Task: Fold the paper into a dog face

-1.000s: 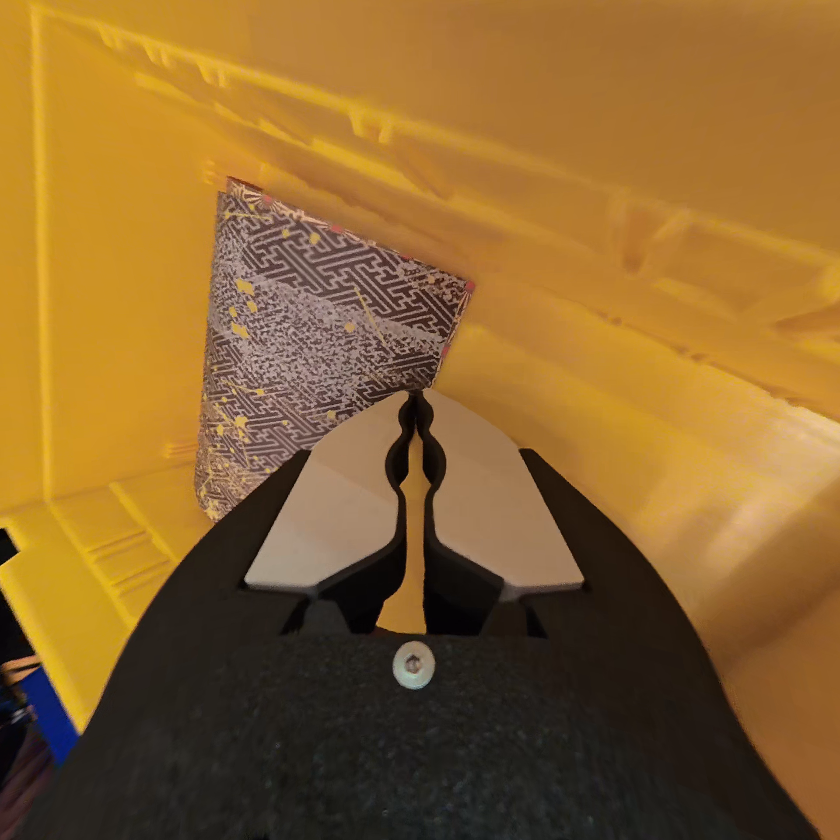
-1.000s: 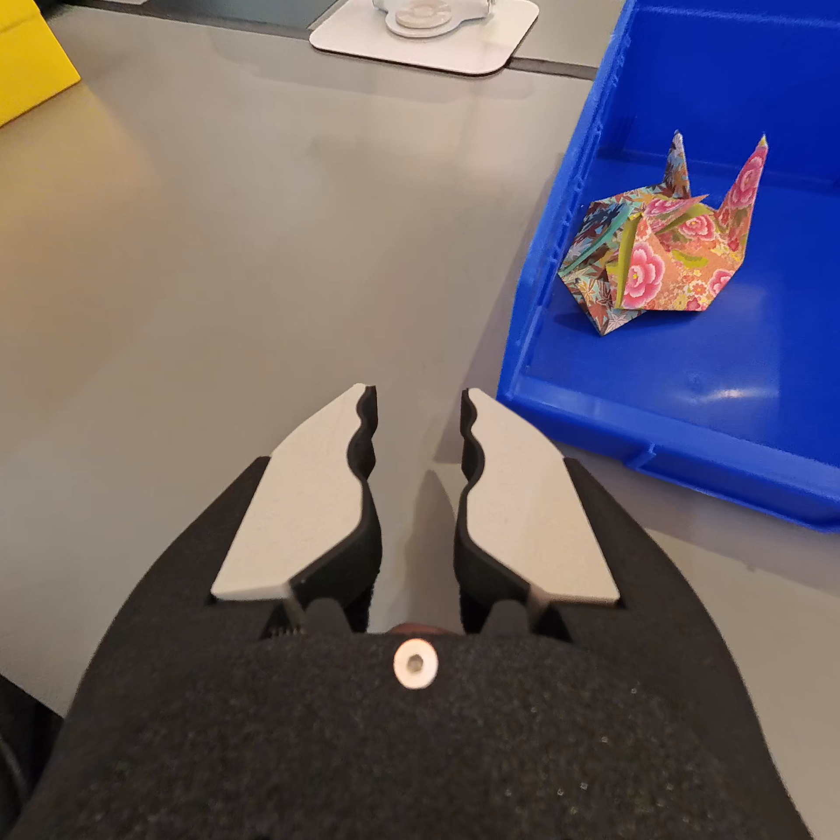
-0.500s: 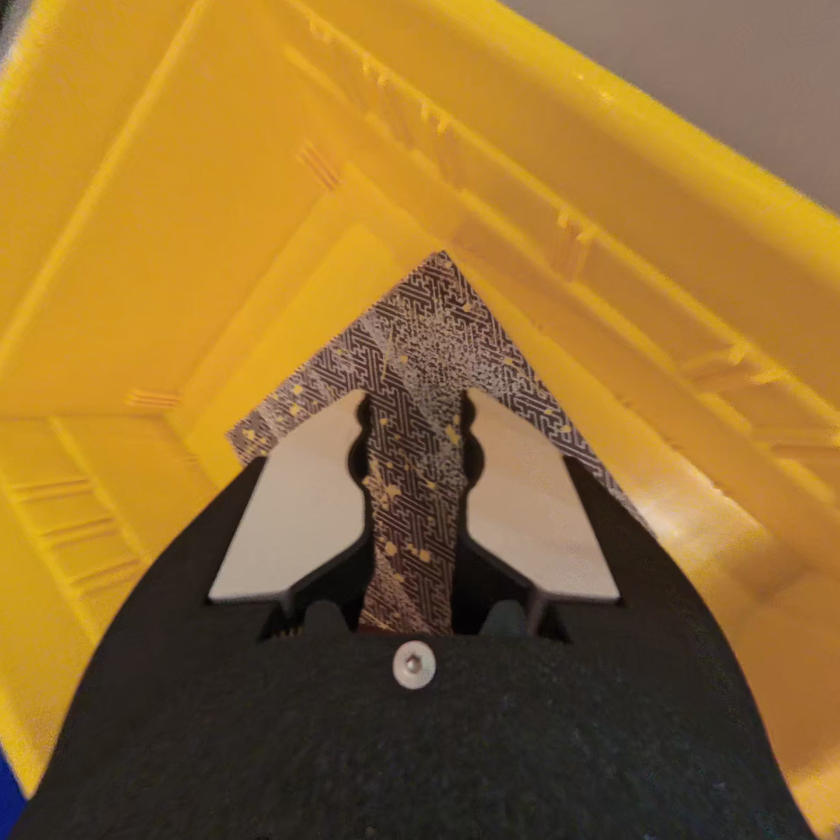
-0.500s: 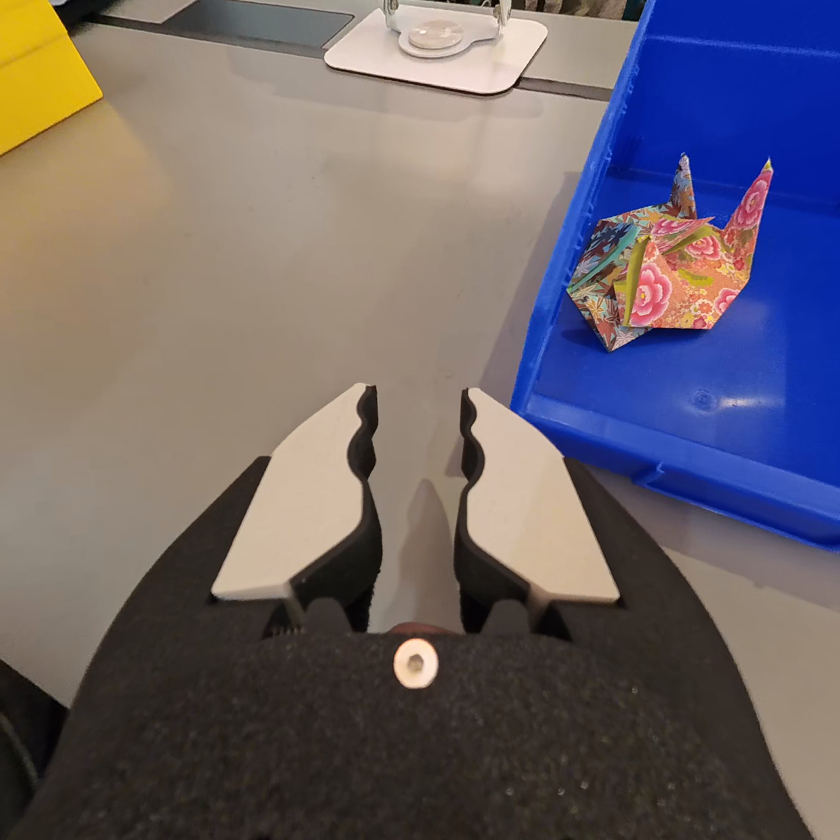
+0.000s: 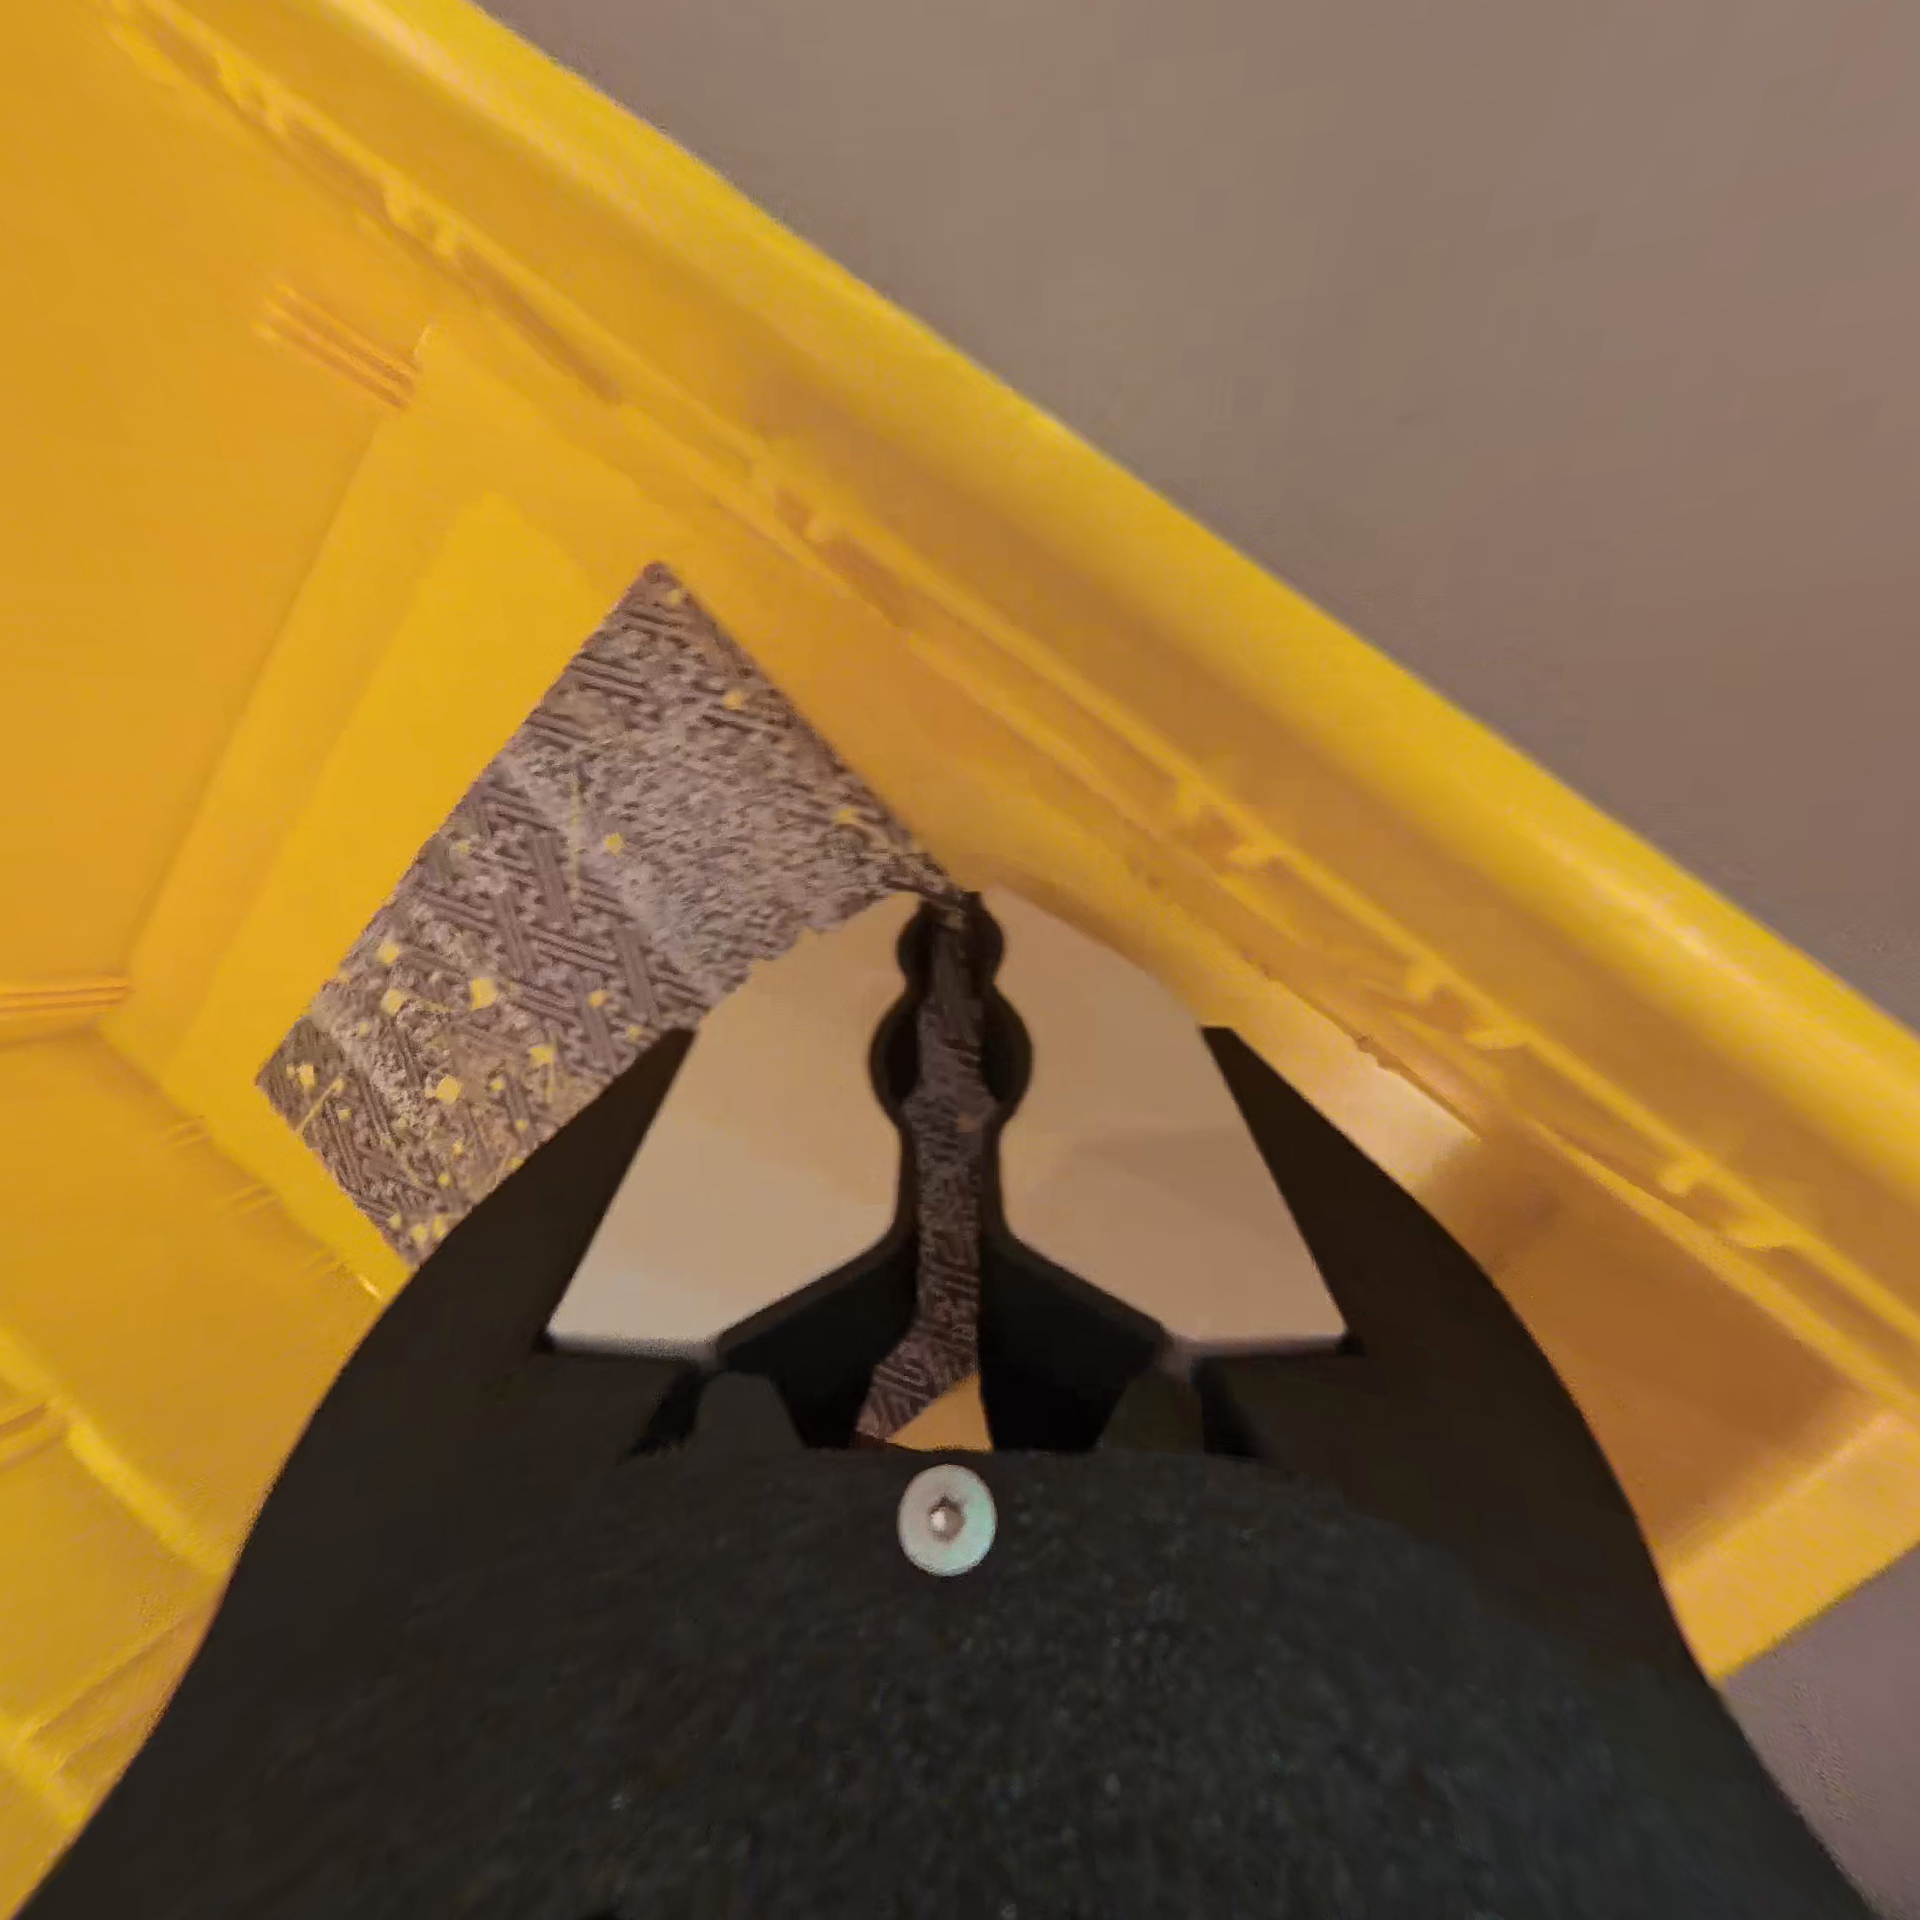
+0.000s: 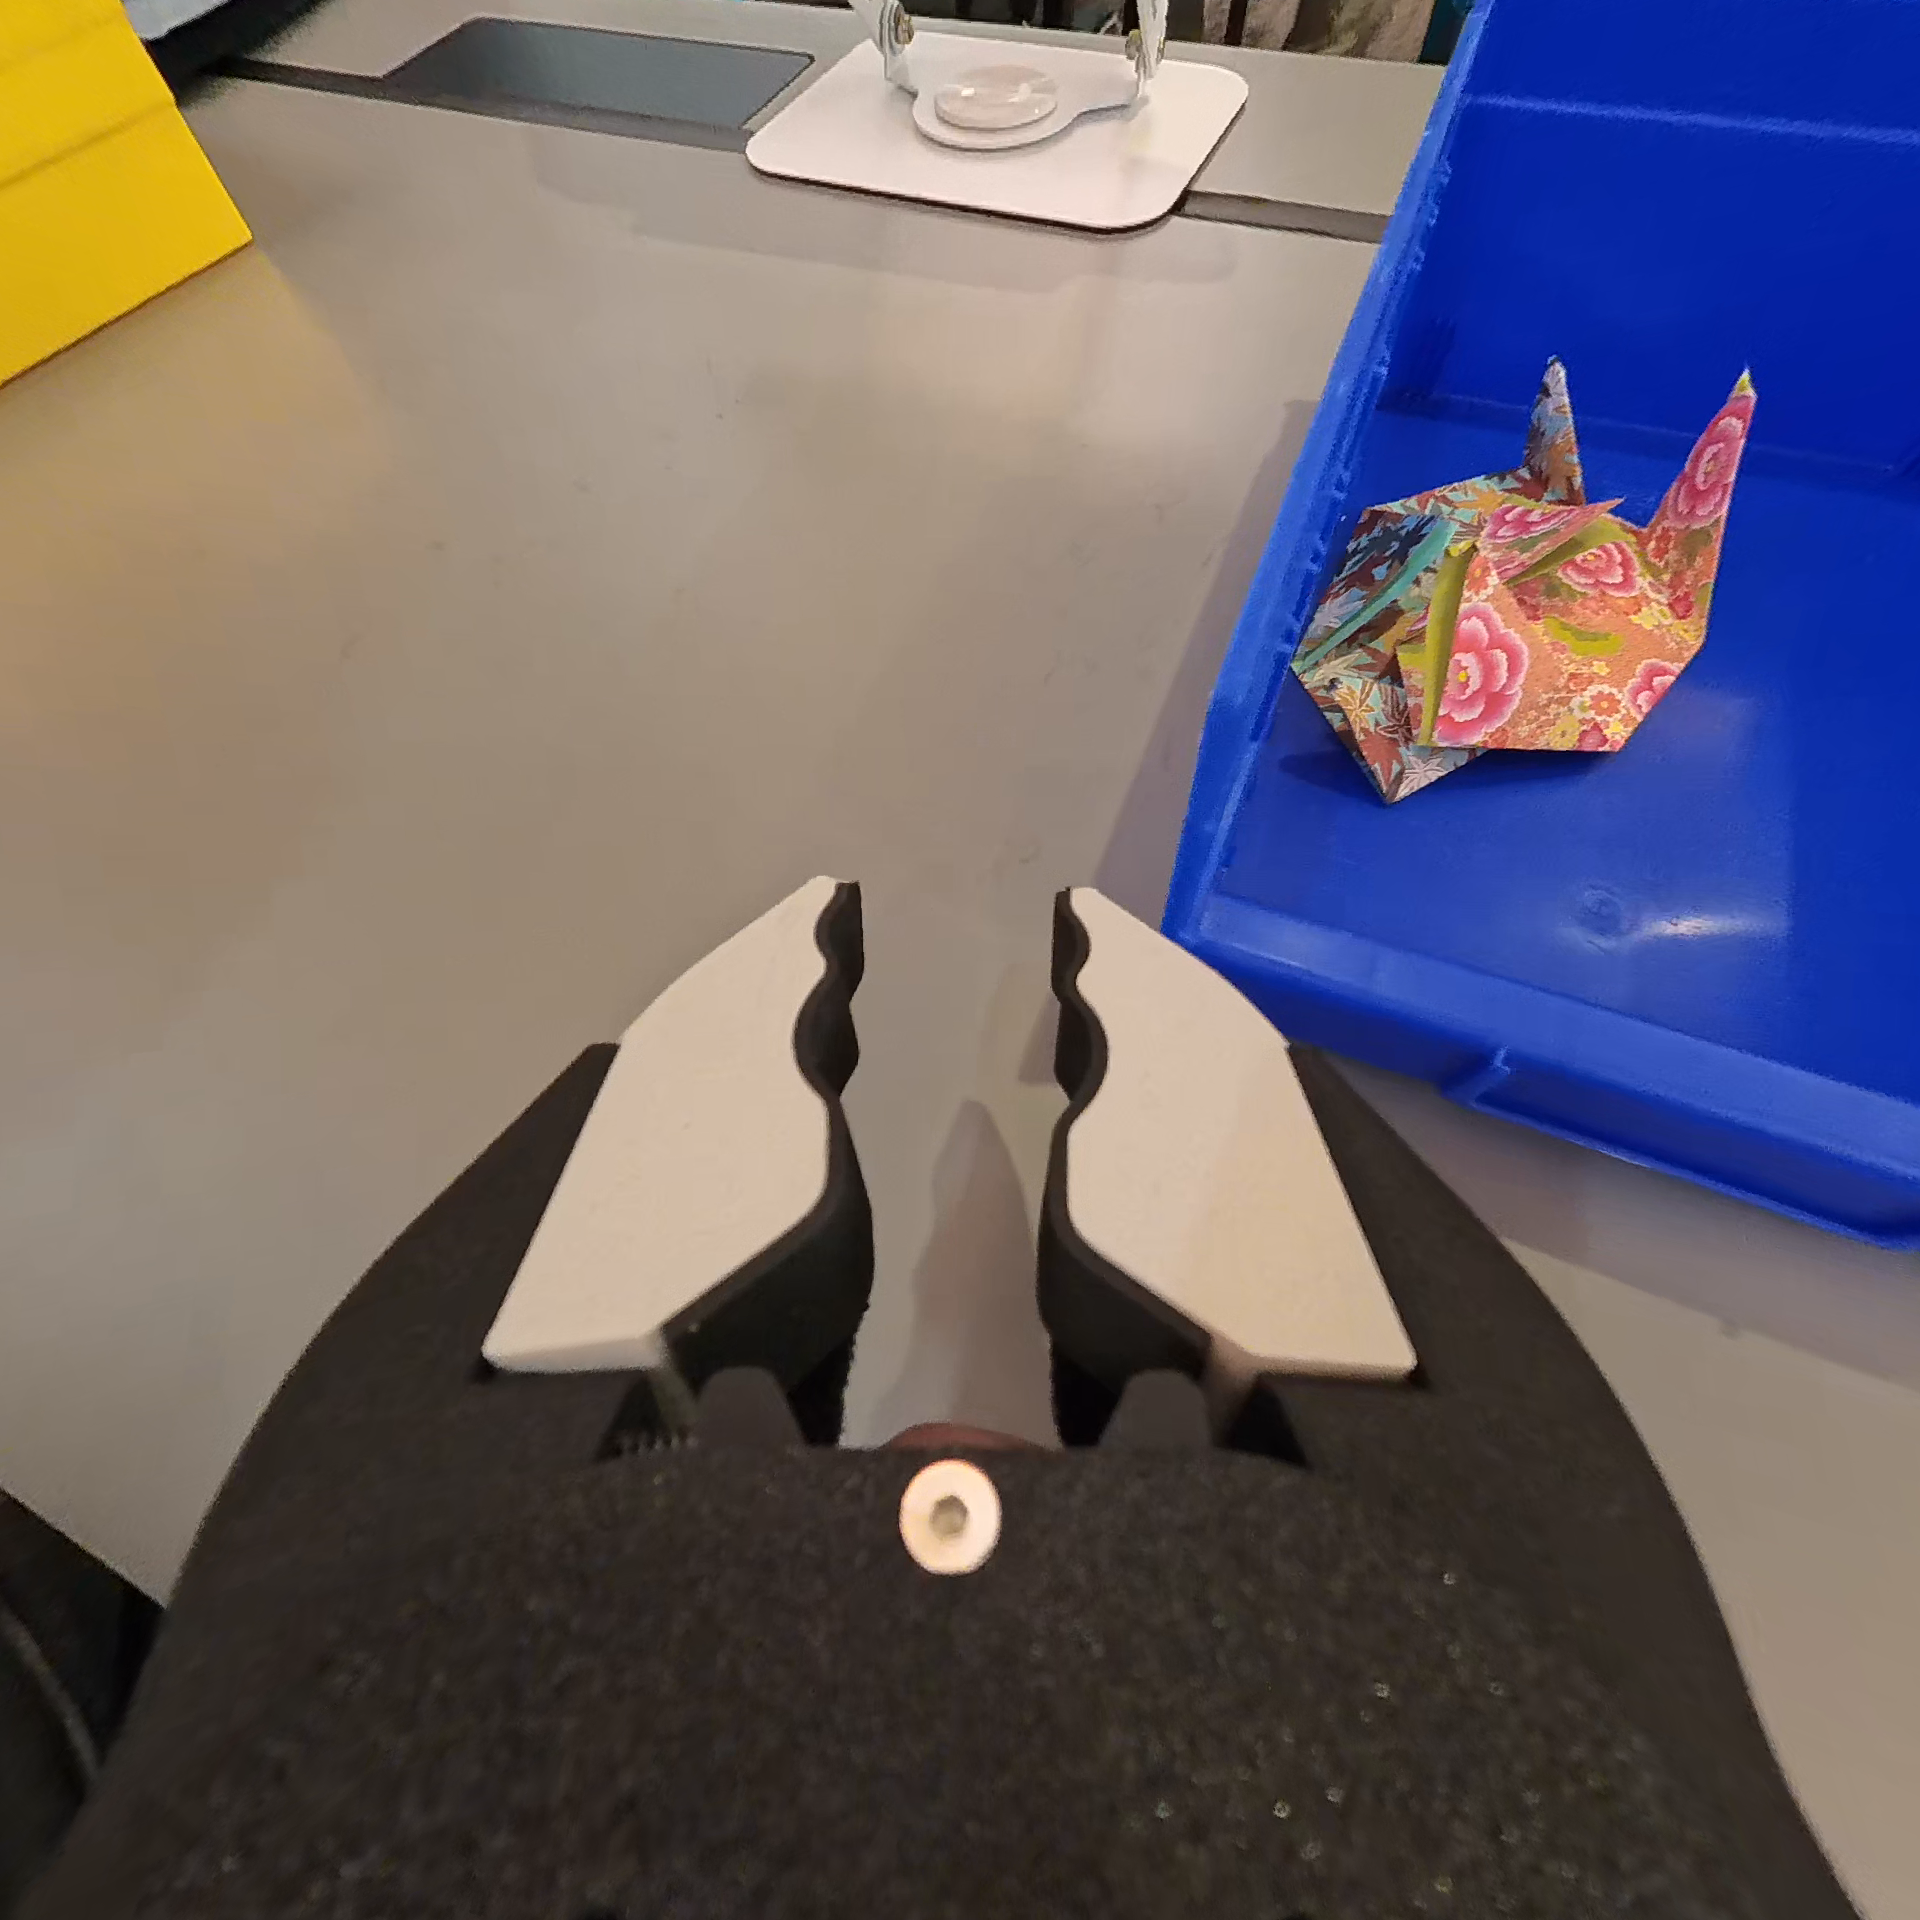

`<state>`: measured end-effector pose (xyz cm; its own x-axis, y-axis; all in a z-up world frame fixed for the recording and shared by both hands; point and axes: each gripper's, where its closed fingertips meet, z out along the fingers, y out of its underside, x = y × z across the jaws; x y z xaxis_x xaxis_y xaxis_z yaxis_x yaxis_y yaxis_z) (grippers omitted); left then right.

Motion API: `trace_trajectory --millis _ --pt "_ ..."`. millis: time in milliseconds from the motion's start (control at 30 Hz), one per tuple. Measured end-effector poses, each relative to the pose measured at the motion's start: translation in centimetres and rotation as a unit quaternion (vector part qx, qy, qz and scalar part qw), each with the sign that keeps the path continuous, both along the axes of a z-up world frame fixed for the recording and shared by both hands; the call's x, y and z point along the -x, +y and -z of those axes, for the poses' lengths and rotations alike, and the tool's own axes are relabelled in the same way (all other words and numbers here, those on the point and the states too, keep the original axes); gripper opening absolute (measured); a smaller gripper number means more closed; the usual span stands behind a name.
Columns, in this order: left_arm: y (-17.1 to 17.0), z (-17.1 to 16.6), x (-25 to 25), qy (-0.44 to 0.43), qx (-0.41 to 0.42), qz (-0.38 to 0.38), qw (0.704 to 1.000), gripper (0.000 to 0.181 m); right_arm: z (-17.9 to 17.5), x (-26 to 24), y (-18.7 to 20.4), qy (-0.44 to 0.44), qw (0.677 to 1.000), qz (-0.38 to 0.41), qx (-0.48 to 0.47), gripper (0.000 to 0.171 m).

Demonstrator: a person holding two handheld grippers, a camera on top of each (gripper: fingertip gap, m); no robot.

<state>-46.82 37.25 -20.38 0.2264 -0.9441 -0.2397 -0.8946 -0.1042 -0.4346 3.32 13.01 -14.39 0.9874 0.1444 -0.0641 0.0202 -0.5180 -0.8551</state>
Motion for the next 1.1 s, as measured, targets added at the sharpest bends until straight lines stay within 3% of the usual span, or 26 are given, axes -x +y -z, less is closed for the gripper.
trace_trajectory --millis 367,533,667,767,1100 --pt "1.8 -0.6 2.5 0.000 -0.019 -0.087 0.996 0.003 -0.3 0.2 0.0 -0.001 1.000 -0.003 -0.003 0.034" --pt "2.2 -0.9 2.7 -0.018 -0.004 -0.135 0.991 0.054 -0.4 0.3 0.0 0.001 1.000 -0.004 -0.004 0.034" --pt "1.7 -1.0 1.6 -0.050 0.039 -0.146 0.987 0.070 -0.3 0.5 0.1 0.002 1.000 -0.008 -0.003 0.034" --pt "1.1 -0.1 1.4 -0.026 0.063 -0.136 0.988 0.085 -0.3 0.4 0.0 0.004 1.000 -0.009 -0.002 0.034" --pt "0.6 0.1 0.9 -0.036 0.094 -0.130 0.986 0.060 -0.3 0.3 -0.3 0.010 1.000 -0.009 -0.004 0.035"
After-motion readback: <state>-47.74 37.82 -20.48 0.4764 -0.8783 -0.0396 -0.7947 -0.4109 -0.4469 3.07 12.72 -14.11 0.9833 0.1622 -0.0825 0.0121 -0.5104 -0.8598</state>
